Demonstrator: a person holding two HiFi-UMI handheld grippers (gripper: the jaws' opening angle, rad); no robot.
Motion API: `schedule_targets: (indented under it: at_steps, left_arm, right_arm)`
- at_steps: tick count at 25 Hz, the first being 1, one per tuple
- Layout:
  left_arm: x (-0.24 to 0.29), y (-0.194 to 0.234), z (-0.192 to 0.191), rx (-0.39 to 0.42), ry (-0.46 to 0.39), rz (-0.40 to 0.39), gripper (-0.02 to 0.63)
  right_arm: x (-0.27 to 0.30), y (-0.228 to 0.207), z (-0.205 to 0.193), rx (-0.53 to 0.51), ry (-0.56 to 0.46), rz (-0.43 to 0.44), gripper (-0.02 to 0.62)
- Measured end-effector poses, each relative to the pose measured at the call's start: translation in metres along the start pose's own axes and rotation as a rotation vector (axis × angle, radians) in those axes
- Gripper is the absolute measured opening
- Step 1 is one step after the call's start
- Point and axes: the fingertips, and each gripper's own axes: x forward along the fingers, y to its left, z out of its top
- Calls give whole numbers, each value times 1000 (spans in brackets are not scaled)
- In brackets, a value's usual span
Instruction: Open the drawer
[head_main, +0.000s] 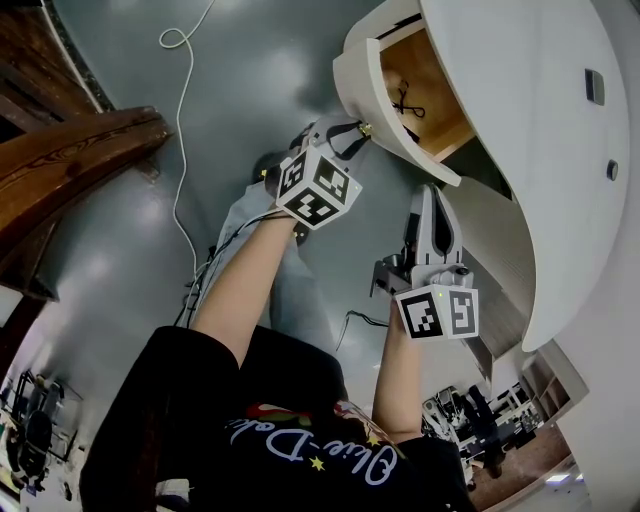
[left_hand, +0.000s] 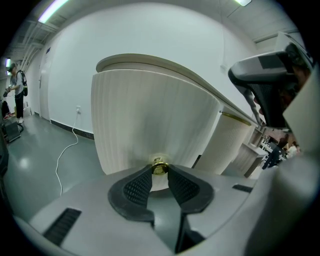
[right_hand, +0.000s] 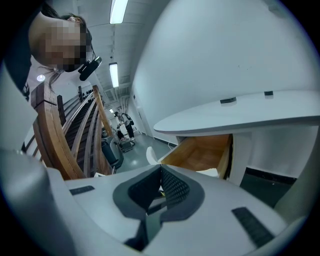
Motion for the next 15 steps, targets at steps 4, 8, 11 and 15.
schedule_targets:
  at_steps: [4, 8, 11, 15]
  left_arm:
    - [-3, -1, -2, -1, 1, 5, 97]
    - [-6, -1, -5, -2, 3, 5, 97]
    - [-10, -2, -11, -5, 3, 5, 97]
    - [-14, -3, -14, -13, -4, 7, 97]
  right_arm:
    - [-3, 0, 0, -17, 5, 3, 2]
    - [-5, 1, -2, -14, 6, 4, 2]
    - [-6, 6, -6, -13, 5, 9, 2]
    - [-7, 10, -8, -15, 8, 10, 2]
